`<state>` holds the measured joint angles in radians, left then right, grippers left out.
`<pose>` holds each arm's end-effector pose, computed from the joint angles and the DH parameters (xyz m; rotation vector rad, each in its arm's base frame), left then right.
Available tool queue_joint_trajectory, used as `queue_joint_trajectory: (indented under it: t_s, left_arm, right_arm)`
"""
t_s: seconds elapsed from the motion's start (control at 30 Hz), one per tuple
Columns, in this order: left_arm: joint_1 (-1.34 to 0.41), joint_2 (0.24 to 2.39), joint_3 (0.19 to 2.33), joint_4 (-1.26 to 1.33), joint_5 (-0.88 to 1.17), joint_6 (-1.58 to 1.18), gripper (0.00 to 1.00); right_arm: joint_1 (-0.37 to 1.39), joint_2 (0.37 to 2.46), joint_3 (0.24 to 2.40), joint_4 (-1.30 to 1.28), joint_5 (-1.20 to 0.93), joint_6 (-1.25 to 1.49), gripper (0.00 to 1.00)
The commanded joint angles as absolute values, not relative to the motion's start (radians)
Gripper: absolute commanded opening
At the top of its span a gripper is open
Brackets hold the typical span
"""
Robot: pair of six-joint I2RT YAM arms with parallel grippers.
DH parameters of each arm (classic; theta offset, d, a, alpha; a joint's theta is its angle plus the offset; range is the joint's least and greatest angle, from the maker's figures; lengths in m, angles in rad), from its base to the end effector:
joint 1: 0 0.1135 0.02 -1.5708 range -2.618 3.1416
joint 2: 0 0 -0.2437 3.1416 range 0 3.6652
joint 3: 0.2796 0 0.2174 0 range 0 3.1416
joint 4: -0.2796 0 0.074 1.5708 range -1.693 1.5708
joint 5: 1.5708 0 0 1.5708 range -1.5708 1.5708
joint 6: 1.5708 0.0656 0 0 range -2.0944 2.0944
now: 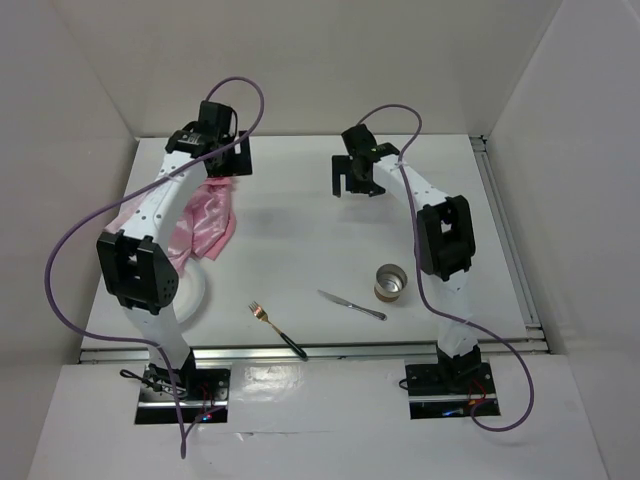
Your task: Set the dinner table for one person
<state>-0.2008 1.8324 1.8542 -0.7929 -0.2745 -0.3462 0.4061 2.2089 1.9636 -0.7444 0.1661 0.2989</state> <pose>0.3847 -0.0602 0.3179 -0.3013 2.2868 0.0434 0.4256 0.1712 0.2008 -0.0729 2.5400 0.0638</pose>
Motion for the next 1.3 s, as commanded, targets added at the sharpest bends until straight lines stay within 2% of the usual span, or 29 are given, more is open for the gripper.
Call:
queue_joint_trajectory:
  t_s: [0.0,0.2,0.33,0.37,0.47,0.57,0.67,0.77,0.8,0.87,0.9,1.03,1.2,1.27]
  left_arm:
    - [-0.201,1.832,1.876,-0.839,-0.262,-0.36,1.0]
    - [-0.117,1.841,1.853,-0.897,-0.304,-0.439,1.0]
    - [-0.011,1.838,1.827,-0.951,-0.273,-0.505,0.95]
    - [0.02,1.827,1.797,-0.951,-0.215,-0.541,0.89]
    - [0.145,1.755,1.708,-0.902,-0.108,-0.568,0.83]
    - [0.208,1.701,1.661,-0.877,-0.123,-0.568,0.82]
    - [0.265,1.692,1.652,-0.916,-0.146,-0.595,0.78]
    - [0.354,1.692,1.6,-0.928,-0.115,-0.663,0.78]
    - [0.374,1.68,1.557,-0.928,-0.106,-0.673,0.82]
    - [0.412,1.666,1.523,-0.913,-0.097,-0.683,0.99]
    - [0.413,1.666,1.511,-0.904,-0.08,-0.683,1.0]
    - [0.413,1.675,1.474,-0.858,-0.002,-0.629,1.0]
    - [0.413,1.739,1.456,-0.848,0.06,-0.617,0.91]
    - [0.413,1.749,1.43,-0.833,0.06,-0.608,0.91]
  right_arm:
    - [0.411,2.122,1.94,-0.739,0.13,0.319,0.99]
    - [0.411,2.103,1.94,-0.772,0.13,0.319,0.99]
    - [0.411,2.028,1.856,-0.718,0.085,0.31,0.99]
    - [0.411,2.014,1.818,-0.707,0.074,0.31,0.99]
    - [0.411,1.954,1.745,-0.655,0.009,0.284,0.99]
    - [0.411,1.902,1.697,-0.594,-0.017,0.284,0.99]
    - [0.411,1.89,1.675,-0.56,-0.029,0.284,0.99]
    - [0.411,1.917,1.704,-0.58,-0.04,0.284,0.99]
    - [0.411,1.917,1.715,-0.592,-0.04,0.284,0.99]
    - [0.411,1.928,1.724,-0.604,-0.04,0.284,0.99]
    - [0.411,1.928,1.724,-0.604,-0.04,0.284,0.99]
    - [0.411,1.928,1.701,-0.595,-0.04,0.284,0.99]
    - [0.411,1.937,1.71,-0.595,-0.06,0.284,0.99]
    - [0.411,1.947,1.721,-0.595,-0.06,0.284,0.99]
